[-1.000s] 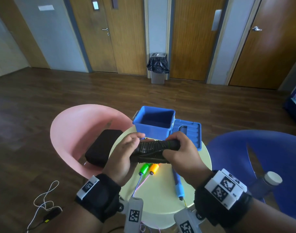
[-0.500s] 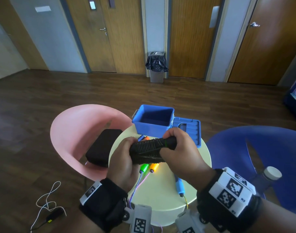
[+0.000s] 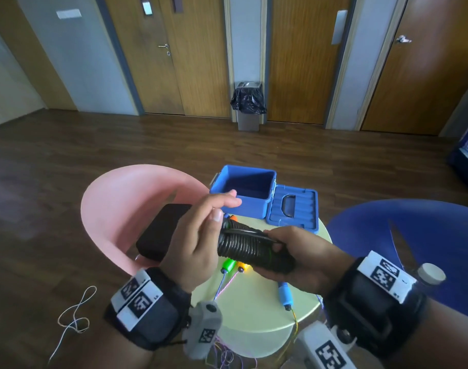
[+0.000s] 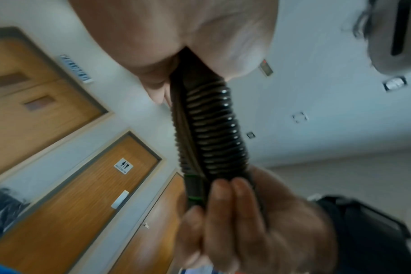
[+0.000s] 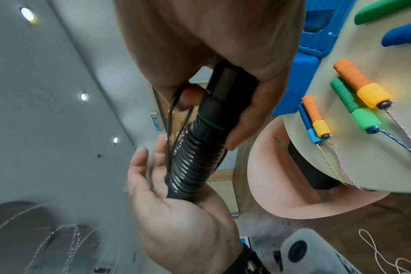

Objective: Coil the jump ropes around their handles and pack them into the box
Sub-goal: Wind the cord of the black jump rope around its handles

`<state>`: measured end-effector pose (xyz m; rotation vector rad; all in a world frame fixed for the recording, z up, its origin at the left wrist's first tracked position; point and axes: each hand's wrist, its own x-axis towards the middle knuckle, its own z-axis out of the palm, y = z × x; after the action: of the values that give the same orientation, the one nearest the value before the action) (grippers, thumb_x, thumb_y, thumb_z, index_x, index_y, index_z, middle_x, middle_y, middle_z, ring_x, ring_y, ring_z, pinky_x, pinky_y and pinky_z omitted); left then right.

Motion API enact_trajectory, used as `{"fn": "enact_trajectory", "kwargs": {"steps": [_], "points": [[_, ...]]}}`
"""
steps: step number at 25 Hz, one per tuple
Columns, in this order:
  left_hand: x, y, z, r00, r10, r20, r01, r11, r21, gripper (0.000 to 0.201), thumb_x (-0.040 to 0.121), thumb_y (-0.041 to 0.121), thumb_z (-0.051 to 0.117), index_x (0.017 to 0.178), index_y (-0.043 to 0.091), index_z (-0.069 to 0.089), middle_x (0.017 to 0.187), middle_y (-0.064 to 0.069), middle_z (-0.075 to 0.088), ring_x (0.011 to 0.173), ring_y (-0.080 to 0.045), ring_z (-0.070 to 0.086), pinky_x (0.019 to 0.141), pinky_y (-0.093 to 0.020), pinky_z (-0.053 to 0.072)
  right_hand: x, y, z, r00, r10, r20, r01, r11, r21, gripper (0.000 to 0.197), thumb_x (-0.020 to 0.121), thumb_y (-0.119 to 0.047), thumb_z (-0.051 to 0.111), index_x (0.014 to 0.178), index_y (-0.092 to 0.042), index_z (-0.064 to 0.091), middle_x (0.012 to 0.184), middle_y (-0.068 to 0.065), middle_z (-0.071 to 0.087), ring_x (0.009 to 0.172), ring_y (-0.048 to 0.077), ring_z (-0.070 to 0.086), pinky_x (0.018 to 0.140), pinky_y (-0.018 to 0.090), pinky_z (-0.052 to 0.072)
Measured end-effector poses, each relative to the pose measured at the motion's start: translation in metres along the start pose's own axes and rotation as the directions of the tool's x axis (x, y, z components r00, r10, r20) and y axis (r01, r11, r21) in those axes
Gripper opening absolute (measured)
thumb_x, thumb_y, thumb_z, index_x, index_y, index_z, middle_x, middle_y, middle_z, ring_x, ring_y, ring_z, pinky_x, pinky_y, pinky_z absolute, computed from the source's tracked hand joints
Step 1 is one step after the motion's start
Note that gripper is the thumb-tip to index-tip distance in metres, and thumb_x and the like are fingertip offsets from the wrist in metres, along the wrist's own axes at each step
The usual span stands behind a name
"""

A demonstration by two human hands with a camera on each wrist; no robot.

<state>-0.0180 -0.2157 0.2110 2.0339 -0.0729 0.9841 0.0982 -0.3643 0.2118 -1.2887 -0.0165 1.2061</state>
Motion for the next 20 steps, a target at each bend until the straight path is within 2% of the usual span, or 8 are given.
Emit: {"fn": "enact_trajectory", "kwargs": {"steps": [2,4,7,10,13,15,18,20], "points": [[-0.001,-0.009,0.000,0.998,-0.005,0.062,0.005,1.000,0.004,0.036,0.101,0.021,0.033,0.112,0.003,0.062,0.117,-0.005,0.068,0.119,-0.018,0.061,0.101,-0.027,0.044,0.000,0.000,-0.004,1.000,-0.018,-0.016,0.019,1.000,0.009,0.022,0.093,-0.003,0.045,0.109,-0.011,0.056,0.082,0.010,0.064,0.073,0.022,0.068,0.063,0.034,0.059],[-0.001,-0.015,0.005,0.977,-0.210,0.021,0.211,0.976,-0.050,0.038,0.097,0.039,0.039,0.110,0.013,0.063,0.107,0.001,0.069,0.103,-0.017,0.064,0.091,-0.034,0.049,0.000,-0.003,-0.003,0.977,-0.186,-0.106,0.180,0.982,-0.064,0.016,0.094,0.001,0.049,0.107,-0.002,0.058,0.092,0.017,0.060,0.074,0.025,0.067,0.059,0.034,0.059],[0.001,-0.024,0.013,0.845,-0.535,0.009,0.534,0.845,0.013,0.054,0.083,0.066,0.041,0.089,0.018,0.064,0.078,-0.006,0.066,0.074,-0.024,0.063,0.069,-0.050,0.050,0.001,-0.010,-0.006,0.878,-0.409,-0.250,0.371,0.910,-0.187,0.018,0.089,0.007,0.055,0.100,-0.007,0.056,0.102,0.025,0.063,0.075,0.033,0.067,0.056,0.034,0.058],[-0.001,-0.028,0.015,0.828,-0.558,-0.047,0.558,0.816,0.151,0.060,0.083,0.071,0.042,0.072,0.015,0.060,0.061,-0.004,0.060,0.065,-0.026,0.059,0.066,-0.049,0.051,0.000,-0.009,-0.010,0.847,-0.459,-0.268,0.382,0.876,-0.294,0.022,0.085,0.004,0.059,0.099,-0.013,0.057,0.103,0.021,0.063,0.078,0.032,0.067,0.062,0.036,0.059],[-0.004,-0.029,0.019,0.828,-0.556,-0.067,0.557,0.805,0.206,0.046,0.098,0.055,0.042,0.063,0.031,0.061,0.053,0.011,0.056,0.057,-0.008,0.053,0.060,-0.032,0.041,-0.004,-0.005,-0.012,0.831,-0.505,-0.234,0.332,0.787,-0.520,0.023,0.082,-0.003,0.064,0.098,-0.019,0.058,0.095,0.009,0.063,0.072,0.022,0.062,0.053,0.028,0.051],[-0.006,-0.032,0.024,0.827,-0.557,-0.077,0.561,0.812,0.159,0.044,0.101,0.050,0.041,0.064,0.035,0.061,0.055,0.013,0.057,0.057,-0.005,0.052,0.061,-0.030,0.040,-0.003,-0.005,-0.012,0.819,-0.523,-0.236,0.332,0.767,-0.549,0.023,0.081,-0.005,0.065,0.097,-0.020,0.058,0.091,0.006,0.063,0.069,0.021,0.060,0.051,0.029,0.050],[-0.009,-0.041,0.029,0.832,-0.547,-0.092,0.554,0.828,0.088,0.042,0.100,0.046,0.036,0.067,0.030,0.055,0.059,0.015,0.056,0.059,-0.006,0.051,0.063,-0.032,0.042,-0.001,-0.004,-0.013,0.820,-0.517,-0.246,0.349,0.791,-0.502,0.025,0.080,-0.003,0.064,0.097,-0.020,0.057,0.088,0.005,0.061,0.070,0.022,0.062,0.061,0.037,0.057],[-0.009,-0.045,0.034,0.807,-0.582,-0.100,0.590,0.801,0.096,0.047,0.106,0.039,0.033,0.063,0.025,0.048,0.055,0.013,0.052,0.057,-0.009,0.050,0.063,-0.033,0.043,-0.002,-0.003,-0.014,0.809,-0.548,-0.213,0.361,0.749,-0.556,0.024,0.081,-0.004,0.064,0.097,-0.019,0.054,0.083,0.003,0.058,0.059,0.009,0.056,0.054,0.026,0.050]]}}
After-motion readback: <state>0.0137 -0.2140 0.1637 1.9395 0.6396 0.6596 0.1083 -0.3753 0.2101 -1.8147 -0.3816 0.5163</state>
